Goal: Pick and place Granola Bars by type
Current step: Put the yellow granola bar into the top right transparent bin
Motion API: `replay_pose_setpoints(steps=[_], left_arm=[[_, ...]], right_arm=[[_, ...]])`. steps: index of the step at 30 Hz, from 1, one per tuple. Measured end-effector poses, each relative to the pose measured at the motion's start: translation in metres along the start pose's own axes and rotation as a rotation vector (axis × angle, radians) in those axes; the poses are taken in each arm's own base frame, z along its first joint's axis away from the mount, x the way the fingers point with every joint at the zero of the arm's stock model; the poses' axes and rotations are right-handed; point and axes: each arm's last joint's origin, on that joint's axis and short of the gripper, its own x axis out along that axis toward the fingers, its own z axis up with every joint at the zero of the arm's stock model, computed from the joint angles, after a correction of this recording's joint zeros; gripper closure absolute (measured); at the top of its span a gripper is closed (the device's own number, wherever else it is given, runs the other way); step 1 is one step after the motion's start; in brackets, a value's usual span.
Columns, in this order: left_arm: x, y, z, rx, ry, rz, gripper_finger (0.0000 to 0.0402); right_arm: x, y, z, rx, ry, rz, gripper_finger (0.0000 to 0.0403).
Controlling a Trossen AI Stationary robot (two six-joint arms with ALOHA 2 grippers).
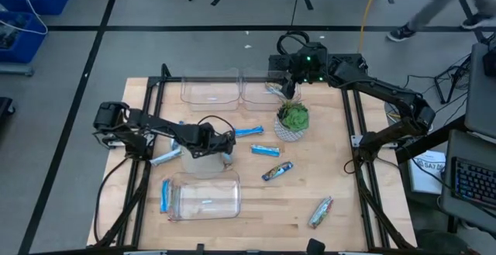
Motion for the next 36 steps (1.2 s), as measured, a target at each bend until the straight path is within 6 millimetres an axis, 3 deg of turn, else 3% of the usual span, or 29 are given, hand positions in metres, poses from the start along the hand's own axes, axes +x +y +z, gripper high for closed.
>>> replay_pose_setpoints(steps=[7,12,15,19,24,29,36], left_arm=[[0.021,-0.005,0.001,0.034,0.060,0.029,0.0243],[0.026,-0.006,-0.001,0.041,0.065,0.038,0.0245],[0.023,-0.005,0.000,0.035,0.058,0.036,0.0276],[0.017,-0.007,0.003,0.061,0.015,-0.014,0.0357],[0.002,-0.012,0.009,0.076,0.005,-0.089,0.0358],[-0.037,-0.023,0.018,0.152,-0.017,-0.265,0.0358],[-0.116,-0.042,0.056,0.423,-0.337,-0.685,0.0361]], right_arm=[[0.000,0.000,0.000,-0.007,0.000,-0.001,0.0163],[0.000,0.000,0.000,-0.028,0.000,-0.005,0.0163],[0.000,0.000,0.000,-0.040,0.000,-0.006,0.0163],[0.000,0.000,0.000,-0.044,0.001,-0.009,0.0163],[0.000,0.000,-0.001,-0.041,0.008,-0.008,0.0163],[-0.004,0.005,-0.009,0.027,0.091,0.085,0.0163],[-0.004,0.011,0.001,0.077,-0.015,0.217,0.0163]])
